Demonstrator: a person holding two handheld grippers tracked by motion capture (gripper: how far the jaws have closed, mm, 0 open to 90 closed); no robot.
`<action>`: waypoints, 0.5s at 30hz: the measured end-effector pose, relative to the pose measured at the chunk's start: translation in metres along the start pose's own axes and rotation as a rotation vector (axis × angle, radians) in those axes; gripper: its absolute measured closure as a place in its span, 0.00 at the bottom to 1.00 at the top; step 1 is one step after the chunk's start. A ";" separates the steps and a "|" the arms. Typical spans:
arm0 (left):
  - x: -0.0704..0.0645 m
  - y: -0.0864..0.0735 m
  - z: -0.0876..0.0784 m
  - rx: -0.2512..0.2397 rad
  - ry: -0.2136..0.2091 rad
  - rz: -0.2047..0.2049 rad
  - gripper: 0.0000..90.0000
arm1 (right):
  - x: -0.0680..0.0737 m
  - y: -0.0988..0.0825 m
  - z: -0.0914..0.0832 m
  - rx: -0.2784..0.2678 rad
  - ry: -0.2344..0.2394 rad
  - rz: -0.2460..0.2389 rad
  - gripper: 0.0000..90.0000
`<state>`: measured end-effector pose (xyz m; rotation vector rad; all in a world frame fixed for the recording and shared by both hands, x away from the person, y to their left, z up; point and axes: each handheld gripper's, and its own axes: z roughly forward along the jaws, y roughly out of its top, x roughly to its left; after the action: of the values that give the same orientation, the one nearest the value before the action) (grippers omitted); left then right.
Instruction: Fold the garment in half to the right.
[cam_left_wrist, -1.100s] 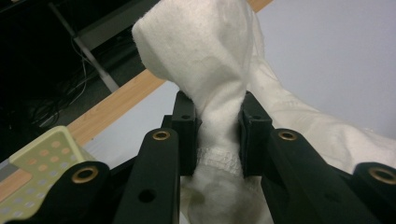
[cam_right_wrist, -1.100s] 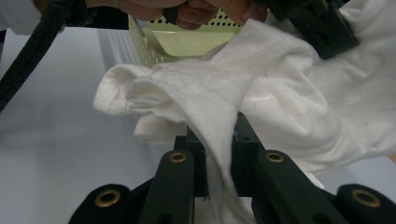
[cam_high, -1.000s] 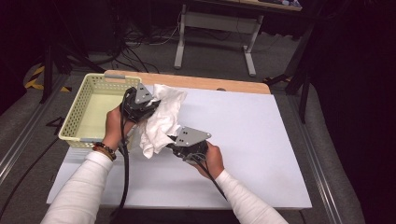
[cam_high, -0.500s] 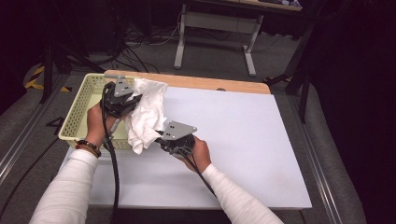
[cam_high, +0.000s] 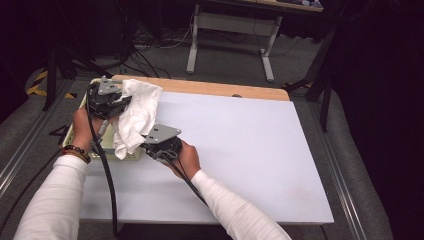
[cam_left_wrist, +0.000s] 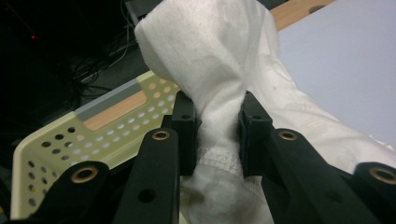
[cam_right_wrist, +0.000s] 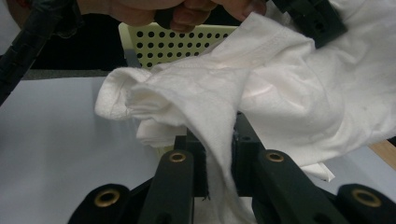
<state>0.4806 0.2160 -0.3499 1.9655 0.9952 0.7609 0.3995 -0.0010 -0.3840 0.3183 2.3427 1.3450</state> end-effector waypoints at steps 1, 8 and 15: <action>0.004 -0.002 0.001 0.003 0.005 -0.006 0.81 | 0.001 0.002 0.005 0.004 0.000 0.001 0.91; 0.025 -0.015 0.006 0.031 0.023 -0.032 0.81 | 0.005 0.011 0.032 0.021 0.000 0.008 0.91; 0.036 -0.024 0.016 0.093 0.055 -0.044 0.81 | 0.005 0.012 0.060 0.053 0.008 0.025 0.91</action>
<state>0.5024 0.2502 -0.3728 2.0046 1.1208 0.7600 0.4223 0.0529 -0.4015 0.3598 2.3921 1.2991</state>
